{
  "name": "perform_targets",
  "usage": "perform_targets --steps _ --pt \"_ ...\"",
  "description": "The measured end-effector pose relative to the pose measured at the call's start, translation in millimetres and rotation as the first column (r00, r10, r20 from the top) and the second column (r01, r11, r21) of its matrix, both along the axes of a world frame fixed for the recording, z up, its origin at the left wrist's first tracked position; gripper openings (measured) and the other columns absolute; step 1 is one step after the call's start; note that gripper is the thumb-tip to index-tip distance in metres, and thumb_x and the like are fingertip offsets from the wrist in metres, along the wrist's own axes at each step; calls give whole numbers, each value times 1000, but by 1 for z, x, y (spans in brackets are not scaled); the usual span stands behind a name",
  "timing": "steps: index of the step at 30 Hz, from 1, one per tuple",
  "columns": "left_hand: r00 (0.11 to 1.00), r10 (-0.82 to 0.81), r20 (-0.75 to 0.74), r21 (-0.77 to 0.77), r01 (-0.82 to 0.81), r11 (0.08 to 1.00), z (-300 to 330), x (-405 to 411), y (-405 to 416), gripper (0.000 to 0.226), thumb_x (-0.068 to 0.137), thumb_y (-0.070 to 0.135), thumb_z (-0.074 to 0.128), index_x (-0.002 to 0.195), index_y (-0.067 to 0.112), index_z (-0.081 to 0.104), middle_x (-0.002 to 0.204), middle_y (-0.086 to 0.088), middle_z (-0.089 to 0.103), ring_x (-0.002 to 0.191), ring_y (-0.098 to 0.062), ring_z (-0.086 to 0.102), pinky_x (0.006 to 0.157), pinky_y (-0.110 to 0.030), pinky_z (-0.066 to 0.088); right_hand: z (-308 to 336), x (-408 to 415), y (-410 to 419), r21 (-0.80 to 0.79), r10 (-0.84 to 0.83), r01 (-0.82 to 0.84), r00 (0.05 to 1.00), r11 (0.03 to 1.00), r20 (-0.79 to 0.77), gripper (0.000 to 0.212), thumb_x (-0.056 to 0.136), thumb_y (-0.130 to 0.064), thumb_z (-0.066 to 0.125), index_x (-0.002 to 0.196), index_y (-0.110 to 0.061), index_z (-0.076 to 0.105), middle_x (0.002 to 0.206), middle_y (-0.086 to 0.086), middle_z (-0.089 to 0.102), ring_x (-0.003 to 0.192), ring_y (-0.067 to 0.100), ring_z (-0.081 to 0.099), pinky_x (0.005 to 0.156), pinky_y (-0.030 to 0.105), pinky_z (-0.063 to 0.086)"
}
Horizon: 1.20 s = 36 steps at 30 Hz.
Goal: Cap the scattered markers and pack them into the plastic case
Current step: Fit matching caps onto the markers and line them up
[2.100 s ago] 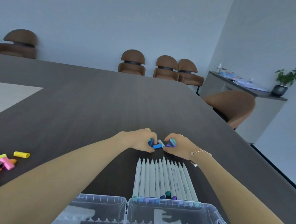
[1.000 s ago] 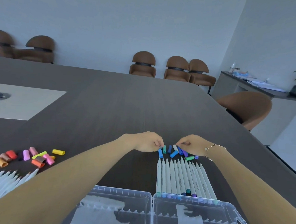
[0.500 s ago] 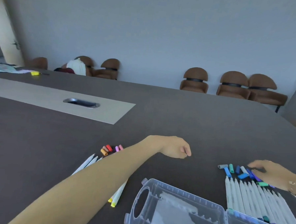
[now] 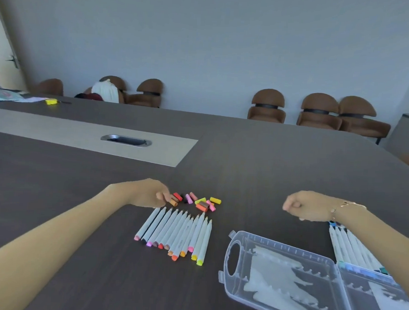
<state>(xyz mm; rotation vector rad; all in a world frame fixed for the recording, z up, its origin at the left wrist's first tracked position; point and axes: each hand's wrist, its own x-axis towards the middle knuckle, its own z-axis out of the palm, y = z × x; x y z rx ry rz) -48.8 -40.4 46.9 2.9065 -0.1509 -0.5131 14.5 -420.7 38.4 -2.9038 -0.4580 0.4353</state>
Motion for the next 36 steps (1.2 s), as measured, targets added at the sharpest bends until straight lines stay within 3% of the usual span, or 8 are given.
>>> perform_targets --steps 4,12,16,19,22,29,33,36 --pt "991 128 -43 55 -126 991 -15 -13 31 29 92 19 45 118 19 59 100 1 65 79 -14 60 70 -19 46 -1 -18 53 10 65 -65 997 998 -51 27 96 -25 42 113 -20 62 107 -4 66 83 12 66 64 10 39" --pt "947 297 -123 94 -287 953 -51 7 53 28 89 37 48 92 13 62 78 -1 66 57 -15 62 72 -24 52 -15 -36 109 19 142 -141 989 990 -46 31 97 -21 38 115 -13 62 97 -12 57 91 12 57 85 22 43" --pt "920 341 -193 -13 -350 937 -63 25 63 32 88 42 50 82 12 58 75 -3 63 64 -20 59 62 -23 55 -29 -30 119 26 123 -123 992 992 0 31 96 -19 39 115 -11 63 115 0 60 105 18 58 91 27 47" --pt "901 374 -218 -117 -405 907 -67 30 62 34 92 39 48 74 10 49 68 -5 54 61 -21 46 48 -19 41 -37 -20 125 47 113 -116 992 992 50 31 97 -17 40 114 -11 64 115 3 61 103 19 59 88 25 48" --pt "921 336 -198 -104 -361 927 -71 28 61 35 90 39 51 71 10 45 66 -5 54 54 -21 39 50 -18 38 -40 -6 137 67 88 -93 993 993 81 29 97 -17 43 116 -13 64 116 3 63 103 18 60 89 23 48" --pt "938 279 -204 -75 -299 951 -69 33 58 44 92 51 43 67 14 45 70 -2 59 53 -17 43 56 -20 43 -36 33 179 134 90 -109 986 985 141 29 95 -12 44 116 -14 64 118 2 63 104 16 60 87 21 45" --pt "959 171 -225 -16 -179 984 -63 29 42 38 91 49 45 84 16 62 76 2 60 61 -12 52 64 -20 49 -37 51 205 179 90 -110 989 978 113 28 94 -10 46 116 -13 63 117 1 63 100 14 59 85 19 43" --pt "961 156 -226 2 -160 987 -61 26 33 34 91 45 46 75 16 57 82 2 62 60 -12 55 69 -23 50 -46 60 222 157 83 -97 992 983 95 25 92 -12 50 110 -5 66 113 9 66 94 23 64 87 29 51"
